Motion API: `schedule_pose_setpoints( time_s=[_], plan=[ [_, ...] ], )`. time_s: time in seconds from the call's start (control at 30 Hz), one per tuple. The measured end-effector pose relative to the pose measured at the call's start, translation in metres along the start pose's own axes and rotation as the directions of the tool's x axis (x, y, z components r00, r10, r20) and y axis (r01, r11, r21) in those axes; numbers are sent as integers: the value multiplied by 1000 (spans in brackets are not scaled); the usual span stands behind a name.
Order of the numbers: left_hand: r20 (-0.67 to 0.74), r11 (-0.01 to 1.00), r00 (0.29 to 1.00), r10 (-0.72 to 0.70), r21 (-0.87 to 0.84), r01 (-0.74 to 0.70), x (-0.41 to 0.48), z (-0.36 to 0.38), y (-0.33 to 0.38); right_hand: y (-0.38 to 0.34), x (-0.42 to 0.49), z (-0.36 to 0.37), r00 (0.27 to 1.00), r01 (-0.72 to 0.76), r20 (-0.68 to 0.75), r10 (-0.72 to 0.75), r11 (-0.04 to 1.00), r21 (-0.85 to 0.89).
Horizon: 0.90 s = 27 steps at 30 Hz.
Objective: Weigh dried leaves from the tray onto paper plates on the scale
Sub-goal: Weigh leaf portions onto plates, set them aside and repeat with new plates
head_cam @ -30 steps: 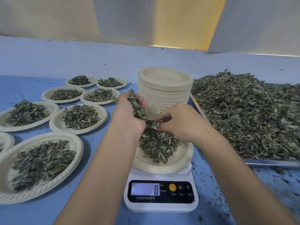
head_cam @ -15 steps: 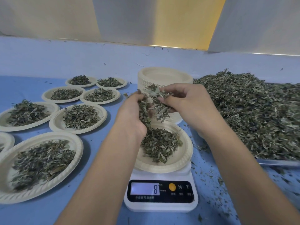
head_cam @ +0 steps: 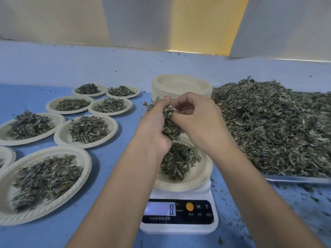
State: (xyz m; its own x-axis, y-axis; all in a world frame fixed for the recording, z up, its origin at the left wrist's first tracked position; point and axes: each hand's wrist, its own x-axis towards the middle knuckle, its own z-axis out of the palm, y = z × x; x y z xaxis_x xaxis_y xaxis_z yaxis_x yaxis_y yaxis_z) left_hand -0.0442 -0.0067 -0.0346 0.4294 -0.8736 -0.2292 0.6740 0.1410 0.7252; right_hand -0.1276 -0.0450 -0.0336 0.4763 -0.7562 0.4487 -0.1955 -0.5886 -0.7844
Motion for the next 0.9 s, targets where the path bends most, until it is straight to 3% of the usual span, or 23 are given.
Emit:
schedule_pose_setpoints(
  time_s=[0.47,0.7,0.9],
  plan=[
    [-42,990,997,62,-121,-67,8,-3,0,-2,1,-8,998,24,54,-25,1000,19],
    [-150,968,980,130,-195,-158,8,-12,14,2,5,-16,998,-32,62,29,998,63],
    [-217,948,966,144,-249,-197,12,-17,19,10,10,-25,974,-102,196,116,992,-81]
  ],
)
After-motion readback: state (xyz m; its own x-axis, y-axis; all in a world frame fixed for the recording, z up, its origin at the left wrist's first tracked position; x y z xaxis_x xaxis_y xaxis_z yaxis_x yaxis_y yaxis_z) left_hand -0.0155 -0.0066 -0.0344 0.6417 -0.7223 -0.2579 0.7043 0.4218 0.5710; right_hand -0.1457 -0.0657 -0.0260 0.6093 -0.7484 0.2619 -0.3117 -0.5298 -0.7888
